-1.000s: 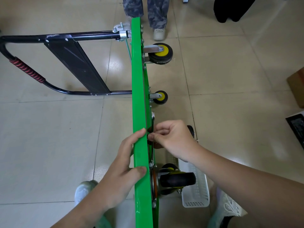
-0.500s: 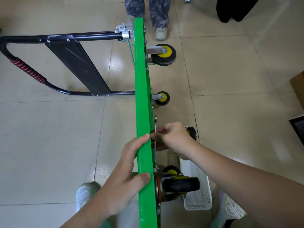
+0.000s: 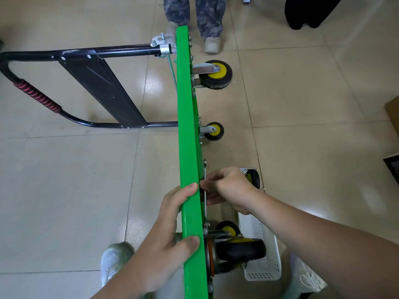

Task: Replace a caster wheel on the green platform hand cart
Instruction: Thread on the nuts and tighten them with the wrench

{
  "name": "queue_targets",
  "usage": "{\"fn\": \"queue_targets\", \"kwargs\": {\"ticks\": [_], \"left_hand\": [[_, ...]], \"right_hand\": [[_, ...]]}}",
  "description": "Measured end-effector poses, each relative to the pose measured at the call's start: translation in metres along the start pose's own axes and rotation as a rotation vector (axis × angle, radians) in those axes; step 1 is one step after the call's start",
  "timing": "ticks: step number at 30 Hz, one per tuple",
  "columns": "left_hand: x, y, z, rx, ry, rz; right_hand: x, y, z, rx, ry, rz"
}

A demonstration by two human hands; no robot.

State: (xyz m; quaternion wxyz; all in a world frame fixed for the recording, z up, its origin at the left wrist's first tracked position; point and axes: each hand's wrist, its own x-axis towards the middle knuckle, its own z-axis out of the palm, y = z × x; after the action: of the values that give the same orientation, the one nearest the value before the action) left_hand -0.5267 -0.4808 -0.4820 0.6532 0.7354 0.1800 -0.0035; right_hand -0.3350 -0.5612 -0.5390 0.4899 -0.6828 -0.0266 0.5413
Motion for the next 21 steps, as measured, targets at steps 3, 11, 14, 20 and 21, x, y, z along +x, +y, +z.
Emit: {"fn": "queue_targets", "kwargs": {"ticks": [3,11,14,20,21], "left_hand": [[0.0006,0.0012,0.0001,-0.002,0.000,-0.005],[-0.0014,-0.0005,0.0004,-0.018,-0.012,-0.028],[-0.0018,0.0011,0.0004,-0.002,-0.006,-0.027],[0.0013,0.0055,0.0000,0.008,0.012,-0.043],[0.0026,0.0062,0.0008,0.009,0.014,-0.046]], "right_hand": [[0.0008,-0.0001,0.0017,-0.001,0.003,0.002],[-0.0006,0.0004,0.0024,-0.005,0.012,0.001],[-0.0010,0.0010,0.0024,-0.005,0.022,-0.004],[0.0011,0.0011,-0.0002,0.025,0.020,-0.045],[0.0018,-0.0002,-0.0044,0.041,0.030,-0.074]]}}
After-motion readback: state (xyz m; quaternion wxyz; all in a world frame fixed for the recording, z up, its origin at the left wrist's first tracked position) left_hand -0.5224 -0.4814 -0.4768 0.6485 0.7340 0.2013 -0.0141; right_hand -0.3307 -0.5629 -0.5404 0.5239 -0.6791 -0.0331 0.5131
